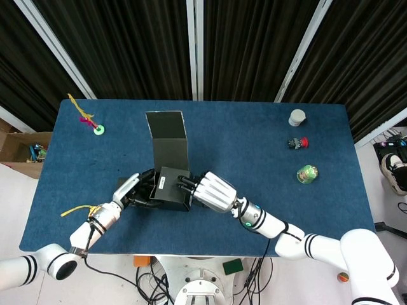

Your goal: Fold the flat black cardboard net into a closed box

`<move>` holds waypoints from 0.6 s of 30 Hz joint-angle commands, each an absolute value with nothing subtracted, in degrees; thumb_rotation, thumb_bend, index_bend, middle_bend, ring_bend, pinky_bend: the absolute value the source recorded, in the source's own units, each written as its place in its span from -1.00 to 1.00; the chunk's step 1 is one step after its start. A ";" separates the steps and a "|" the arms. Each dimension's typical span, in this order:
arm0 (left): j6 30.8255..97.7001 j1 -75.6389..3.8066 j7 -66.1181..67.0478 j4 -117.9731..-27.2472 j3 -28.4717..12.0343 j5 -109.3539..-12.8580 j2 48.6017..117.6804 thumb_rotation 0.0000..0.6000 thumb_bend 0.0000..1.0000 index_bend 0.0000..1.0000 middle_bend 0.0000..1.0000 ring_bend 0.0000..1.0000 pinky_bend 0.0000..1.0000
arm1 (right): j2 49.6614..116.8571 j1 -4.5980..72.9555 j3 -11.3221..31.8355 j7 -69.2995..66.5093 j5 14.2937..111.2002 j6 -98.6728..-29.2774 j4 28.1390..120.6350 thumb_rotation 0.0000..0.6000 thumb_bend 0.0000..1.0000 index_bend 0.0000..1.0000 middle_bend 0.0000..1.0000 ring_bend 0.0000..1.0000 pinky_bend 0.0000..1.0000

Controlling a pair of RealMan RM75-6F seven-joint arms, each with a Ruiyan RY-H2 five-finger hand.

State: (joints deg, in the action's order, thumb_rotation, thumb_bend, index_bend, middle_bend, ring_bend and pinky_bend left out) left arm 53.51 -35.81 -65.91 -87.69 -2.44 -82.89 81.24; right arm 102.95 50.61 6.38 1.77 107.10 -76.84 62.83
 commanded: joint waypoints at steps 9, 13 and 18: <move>54.07 -35.94 -52.65 -78.81 -3.12 -81.63 92.43 1.00 -1.00 -0.44 -0.43 0.08 0.70 | 107.93 48.81 0.36 -0.12 109.26 -79.38 50.34 1.00 -0.96 -0.15 -0.25 0.55 1.00; 53.33 -36.17 -49.19 -76.65 -3.43 -80.70 95.17 1.00 -1.00 -0.44 -0.43 0.08 0.70 | 109.43 48.10 -1.27 -1.28 109.78 -80.40 46.12 1.00 -0.95 -0.14 -0.25 0.55 1.00; 52.14 -36.30 -47.24 -75.84 -4.15 -79.36 96.34 1.00 -1.00 -0.45 -0.43 0.08 0.70 | 111.60 48.26 -2.49 -1.91 110.68 -81.75 41.37 1.00 -0.93 -0.13 -0.24 0.55 1.00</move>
